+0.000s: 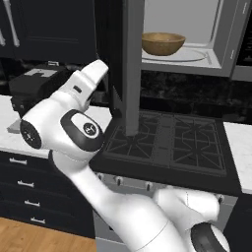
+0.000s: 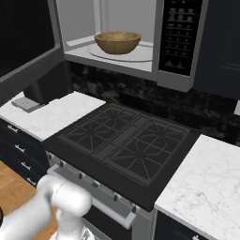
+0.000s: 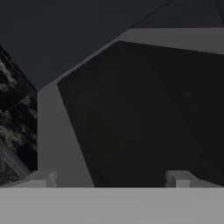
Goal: Pick the onion from the sink and place it in the bowl. Then pick the bowl and place it in the microwave. Then close the microwave door and press the start button.
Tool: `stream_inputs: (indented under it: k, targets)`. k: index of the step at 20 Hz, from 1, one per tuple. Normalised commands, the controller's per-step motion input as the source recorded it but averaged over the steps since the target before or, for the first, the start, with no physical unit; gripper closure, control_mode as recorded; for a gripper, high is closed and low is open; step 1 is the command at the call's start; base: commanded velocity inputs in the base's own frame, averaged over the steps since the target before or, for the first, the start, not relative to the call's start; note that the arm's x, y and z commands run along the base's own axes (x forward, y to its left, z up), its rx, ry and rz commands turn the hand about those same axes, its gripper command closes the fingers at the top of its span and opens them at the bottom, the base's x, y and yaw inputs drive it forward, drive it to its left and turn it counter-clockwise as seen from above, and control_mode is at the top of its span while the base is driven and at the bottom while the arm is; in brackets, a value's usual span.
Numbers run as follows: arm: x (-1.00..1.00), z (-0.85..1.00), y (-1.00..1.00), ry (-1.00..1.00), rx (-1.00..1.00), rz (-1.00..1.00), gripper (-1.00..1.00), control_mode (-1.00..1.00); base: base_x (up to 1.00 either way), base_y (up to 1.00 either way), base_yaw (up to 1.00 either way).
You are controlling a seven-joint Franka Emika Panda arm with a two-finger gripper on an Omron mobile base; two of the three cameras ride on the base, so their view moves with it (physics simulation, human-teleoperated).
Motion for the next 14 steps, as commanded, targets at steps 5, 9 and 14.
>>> stream_inputs:
  k: [5,9,14]
  targets:
    - [0.13,0.08,-0.95,0.00,0.16,0.03,-1.00,-1.00,0.00,0.00,0.00]
    - [0.40,0.00,-0.86,0.00,0.12,0.04,-1.00,-1.00,0.00,0.00,0.00]
    - [0.69,0.00,-0.77,0.00,0.12,0.03,-1.00,-1.00,0.00,0.00,0.00]
